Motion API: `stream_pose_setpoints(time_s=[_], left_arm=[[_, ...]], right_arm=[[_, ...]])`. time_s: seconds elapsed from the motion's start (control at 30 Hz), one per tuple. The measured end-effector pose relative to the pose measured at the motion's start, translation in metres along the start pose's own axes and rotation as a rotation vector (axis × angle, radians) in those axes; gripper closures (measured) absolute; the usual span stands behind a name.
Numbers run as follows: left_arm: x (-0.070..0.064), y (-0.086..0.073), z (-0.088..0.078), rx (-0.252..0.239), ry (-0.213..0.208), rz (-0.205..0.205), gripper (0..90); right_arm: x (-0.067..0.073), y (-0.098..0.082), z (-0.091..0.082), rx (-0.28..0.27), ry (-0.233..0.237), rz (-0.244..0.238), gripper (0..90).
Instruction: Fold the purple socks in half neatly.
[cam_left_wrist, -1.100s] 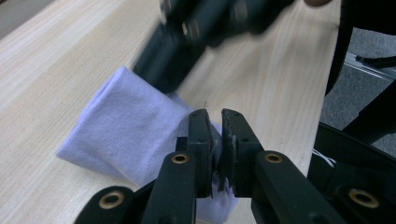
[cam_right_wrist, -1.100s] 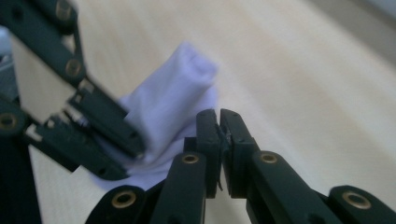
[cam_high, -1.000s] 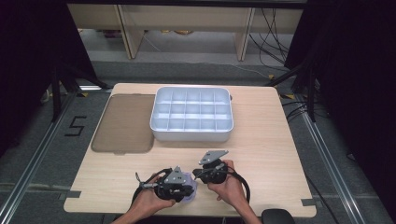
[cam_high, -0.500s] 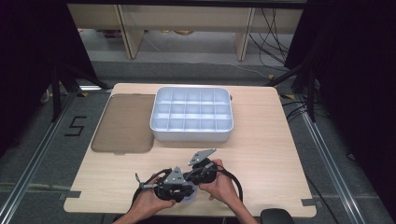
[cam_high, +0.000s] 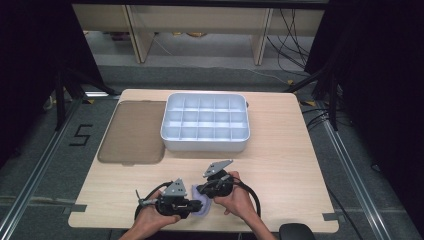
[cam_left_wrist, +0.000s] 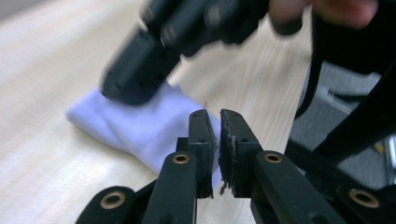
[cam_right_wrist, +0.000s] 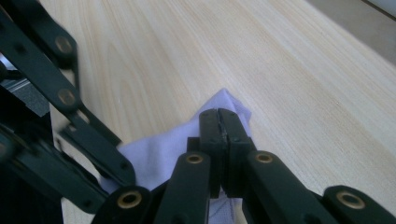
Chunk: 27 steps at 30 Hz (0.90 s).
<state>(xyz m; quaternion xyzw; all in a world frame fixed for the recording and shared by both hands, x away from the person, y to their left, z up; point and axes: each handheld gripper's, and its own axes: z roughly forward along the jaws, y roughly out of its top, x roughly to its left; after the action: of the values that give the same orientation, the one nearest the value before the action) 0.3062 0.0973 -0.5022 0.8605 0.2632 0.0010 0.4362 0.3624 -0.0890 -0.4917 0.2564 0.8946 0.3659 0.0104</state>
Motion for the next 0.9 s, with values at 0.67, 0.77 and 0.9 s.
stream_pose_setpoints(time_s=[0.67, 0.77, 0.9], left_arm=[[0.016, -0.002, -0.003, 0.008, 0.106, 0.006, 82.7], [0.018, -0.001, -0.002, 0.013, 0.111, 0.036, 82.6], [0.017, -0.002, -0.002, 0.008, 0.108, 0.011, 82.5]], right_arm=[[0.008, -0.016, -0.016, 0.009, -0.015, 0.008, 89.6], [0.007, -0.016, -0.019, 0.022, -0.017, 0.002, 87.0], [0.004, -0.013, -0.026, -0.007, -0.042, 0.010, 78.7]])
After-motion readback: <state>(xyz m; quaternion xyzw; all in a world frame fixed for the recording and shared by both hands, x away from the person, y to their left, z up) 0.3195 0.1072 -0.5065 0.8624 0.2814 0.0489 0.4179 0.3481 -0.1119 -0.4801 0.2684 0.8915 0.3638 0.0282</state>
